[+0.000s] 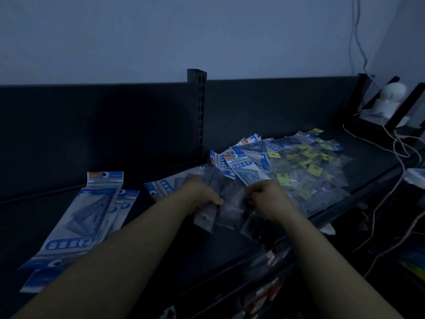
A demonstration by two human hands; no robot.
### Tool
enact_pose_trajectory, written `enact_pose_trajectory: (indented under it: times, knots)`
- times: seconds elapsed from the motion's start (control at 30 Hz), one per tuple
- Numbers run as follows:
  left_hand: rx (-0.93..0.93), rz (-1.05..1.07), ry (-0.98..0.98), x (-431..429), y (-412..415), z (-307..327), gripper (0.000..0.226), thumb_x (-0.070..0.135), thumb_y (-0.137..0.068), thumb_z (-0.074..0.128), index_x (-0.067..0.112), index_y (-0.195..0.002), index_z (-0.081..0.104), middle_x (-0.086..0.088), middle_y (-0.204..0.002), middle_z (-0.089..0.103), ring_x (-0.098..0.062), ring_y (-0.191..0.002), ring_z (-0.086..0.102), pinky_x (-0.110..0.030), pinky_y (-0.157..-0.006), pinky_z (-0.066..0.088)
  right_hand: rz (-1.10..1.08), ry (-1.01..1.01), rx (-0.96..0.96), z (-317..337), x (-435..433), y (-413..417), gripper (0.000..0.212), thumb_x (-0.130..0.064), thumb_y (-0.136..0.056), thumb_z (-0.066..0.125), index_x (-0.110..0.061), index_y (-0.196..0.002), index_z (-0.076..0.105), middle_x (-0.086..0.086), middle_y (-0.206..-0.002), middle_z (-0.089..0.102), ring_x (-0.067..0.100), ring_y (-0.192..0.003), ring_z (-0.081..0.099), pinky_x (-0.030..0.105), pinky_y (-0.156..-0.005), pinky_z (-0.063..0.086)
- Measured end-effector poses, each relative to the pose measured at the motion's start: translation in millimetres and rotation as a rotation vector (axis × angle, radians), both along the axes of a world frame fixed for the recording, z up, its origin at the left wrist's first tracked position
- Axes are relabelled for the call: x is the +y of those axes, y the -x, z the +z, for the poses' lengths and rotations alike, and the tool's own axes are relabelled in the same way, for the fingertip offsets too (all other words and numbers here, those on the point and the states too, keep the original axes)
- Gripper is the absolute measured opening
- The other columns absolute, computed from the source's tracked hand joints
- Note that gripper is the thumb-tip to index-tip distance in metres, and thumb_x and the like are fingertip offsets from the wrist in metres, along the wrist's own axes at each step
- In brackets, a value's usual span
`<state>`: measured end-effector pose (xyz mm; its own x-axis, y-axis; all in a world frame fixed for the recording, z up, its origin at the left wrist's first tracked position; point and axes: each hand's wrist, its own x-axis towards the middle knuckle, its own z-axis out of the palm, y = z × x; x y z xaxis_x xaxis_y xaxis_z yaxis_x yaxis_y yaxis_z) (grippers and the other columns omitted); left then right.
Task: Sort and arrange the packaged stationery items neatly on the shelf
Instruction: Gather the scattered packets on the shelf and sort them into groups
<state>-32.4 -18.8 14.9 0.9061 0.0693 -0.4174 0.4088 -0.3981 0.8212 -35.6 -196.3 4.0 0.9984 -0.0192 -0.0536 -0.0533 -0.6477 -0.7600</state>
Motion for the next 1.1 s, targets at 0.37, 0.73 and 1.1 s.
enact_pose_trajectory:
  times: [0.37,0.73,1.1]
  knots:
    - [-0.086,0.026,0.127,-8.8,-12.1,-0.7,0.090,0.026,-0.040,0.090,-0.001,-0.119,0.058,-0.015,-0.114,0.065,-0.032,-0.104,0.064,-0.039,-0.090,0.054,-0.196,-0.361,0.244,7.9,19.1,-14.2,0.008,0.003,-0.080,0.064,0.004,-0.074,0.059,0.019,-0.060,0.060,0.023,-0.043,0.061,0.032,-0.055,0.058]
    - [0.033,-0.011,0.165,13.6,-7.6,-1.9,0.052,-0.005,-0.066,0.078,0.001,-0.116,0.062,-0.020,-0.103,0.070,-0.036,-0.094,0.068,-0.050,-0.082,0.056,-0.210,-0.328,0.279,11.4,28.2,-18.8,0.016,-0.008,-0.083,0.068,0.004,-0.075,0.060,0.017,-0.060,0.059,0.022,-0.044,0.054,0.028,-0.048,0.050]
    - [-0.034,-0.060,0.037,58.7,37.9,3.4,0.052,0.029,-0.071,0.083,0.006,-0.113,0.061,-0.012,-0.106,0.067,-0.027,-0.092,0.066,-0.036,-0.077,0.057,-0.052,-0.509,0.365,10.9,70.3,24.2,0.005,-0.001,-0.085,0.064,-0.002,-0.082,0.061,0.011,-0.063,0.059,0.017,-0.052,0.056,0.025,-0.052,0.052]
